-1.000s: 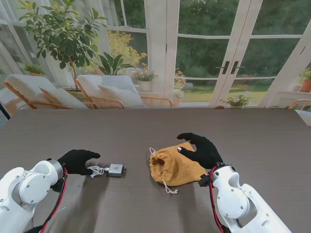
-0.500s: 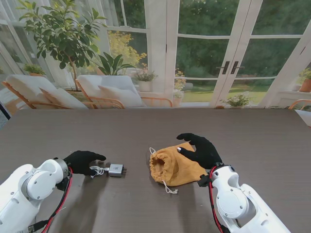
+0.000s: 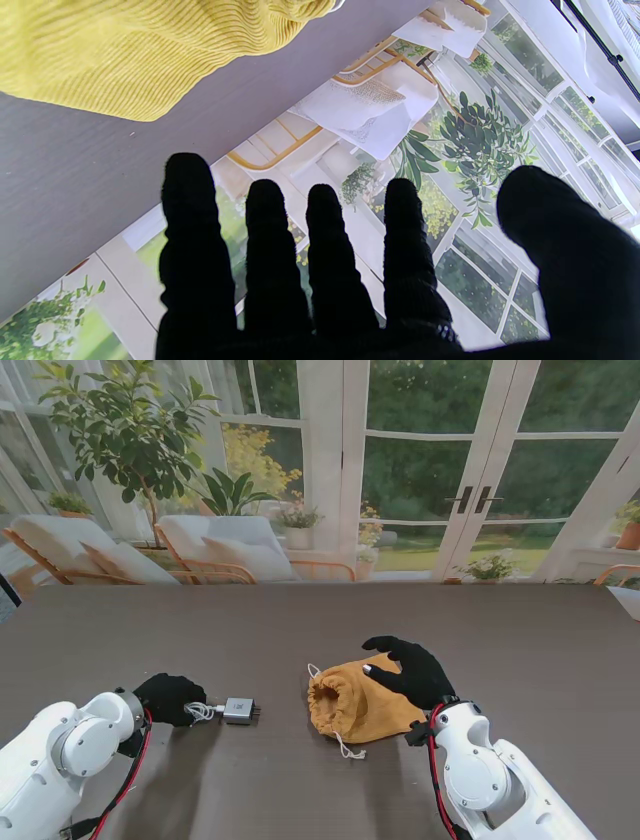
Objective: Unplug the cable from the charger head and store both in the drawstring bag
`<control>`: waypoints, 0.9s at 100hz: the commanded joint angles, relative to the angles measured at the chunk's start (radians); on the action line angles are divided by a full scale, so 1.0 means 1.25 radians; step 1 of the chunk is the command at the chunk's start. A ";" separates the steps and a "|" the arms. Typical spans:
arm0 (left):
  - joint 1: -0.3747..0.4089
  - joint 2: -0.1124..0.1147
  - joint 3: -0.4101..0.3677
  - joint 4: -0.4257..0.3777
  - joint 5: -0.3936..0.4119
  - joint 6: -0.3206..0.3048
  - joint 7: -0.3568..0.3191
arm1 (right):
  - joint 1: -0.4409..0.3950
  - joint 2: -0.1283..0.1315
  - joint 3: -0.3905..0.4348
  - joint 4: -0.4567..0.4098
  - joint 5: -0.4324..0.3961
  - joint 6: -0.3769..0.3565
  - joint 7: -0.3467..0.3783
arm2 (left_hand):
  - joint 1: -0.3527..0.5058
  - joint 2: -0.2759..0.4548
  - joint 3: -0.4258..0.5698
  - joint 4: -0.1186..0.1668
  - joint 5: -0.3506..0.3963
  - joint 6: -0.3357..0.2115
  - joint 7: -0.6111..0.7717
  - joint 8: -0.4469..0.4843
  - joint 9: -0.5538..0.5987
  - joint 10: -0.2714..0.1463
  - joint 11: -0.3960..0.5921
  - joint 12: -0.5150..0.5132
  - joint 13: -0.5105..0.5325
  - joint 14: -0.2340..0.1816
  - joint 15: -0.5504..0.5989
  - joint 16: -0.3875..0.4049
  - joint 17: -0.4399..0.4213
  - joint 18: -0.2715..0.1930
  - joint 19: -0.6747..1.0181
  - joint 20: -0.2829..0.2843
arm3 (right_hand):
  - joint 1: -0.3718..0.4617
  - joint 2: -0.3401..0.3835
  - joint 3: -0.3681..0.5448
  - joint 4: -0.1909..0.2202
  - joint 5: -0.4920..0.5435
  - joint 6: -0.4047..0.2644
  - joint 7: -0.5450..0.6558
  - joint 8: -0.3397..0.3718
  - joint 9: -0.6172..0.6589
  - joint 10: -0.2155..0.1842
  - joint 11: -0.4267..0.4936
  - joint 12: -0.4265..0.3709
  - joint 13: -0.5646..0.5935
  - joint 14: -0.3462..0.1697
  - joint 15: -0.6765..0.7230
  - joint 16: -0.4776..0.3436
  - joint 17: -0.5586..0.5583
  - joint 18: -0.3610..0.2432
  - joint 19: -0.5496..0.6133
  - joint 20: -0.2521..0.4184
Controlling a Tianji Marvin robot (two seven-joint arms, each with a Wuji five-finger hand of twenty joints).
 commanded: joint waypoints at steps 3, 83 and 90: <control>0.000 -0.005 0.008 0.021 0.004 -0.015 0.008 | -0.002 -0.003 -0.004 0.000 0.000 -0.001 0.011 | 0.098 -0.003 -0.059 -0.047 0.013 -0.098 0.145 0.097 0.067 -0.018 0.026 0.200 0.061 -0.005 0.085 0.045 0.028 -0.020 0.096 -0.007 | -0.018 -0.005 0.014 0.006 0.001 -0.001 -0.002 0.012 0.015 0.007 0.002 -0.002 0.007 -0.004 -0.004 0.009 -0.282 0.003 -0.025 0.034; 0.035 -0.058 0.025 0.105 -0.095 -0.063 0.317 | -0.007 -0.002 -0.013 0.002 -0.002 -0.008 0.015 | 0.194 0.182 0.025 0.029 0.204 -0.066 0.762 0.521 0.479 -0.004 0.574 0.586 0.555 -0.013 0.860 0.198 0.519 0.124 0.537 0.163 | -0.017 0.015 0.016 0.006 -0.002 0.007 0.003 0.009 0.021 0.009 0.005 -0.003 0.014 0.001 -0.001 0.010 -0.278 0.005 -0.025 0.033; 0.038 -0.064 0.022 0.099 -0.120 -0.068 0.328 | -0.007 -0.002 -0.013 0.002 -0.003 -0.008 0.015 | 0.207 0.188 0.017 0.034 0.215 -0.065 0.779 0.537 0.478 -0.005 0.593 0.589 0.558 -0.016 0.876 0.194 0.526 0.131 0.545 0.158 | -0.016 0.015 0.015 0.006 -0.002 0.009 0.003 0.009 0.022 0.010 0.005 -0.003 0.014 0.001 -0.001 0.010 -0.277 0.005 -0.025 0.033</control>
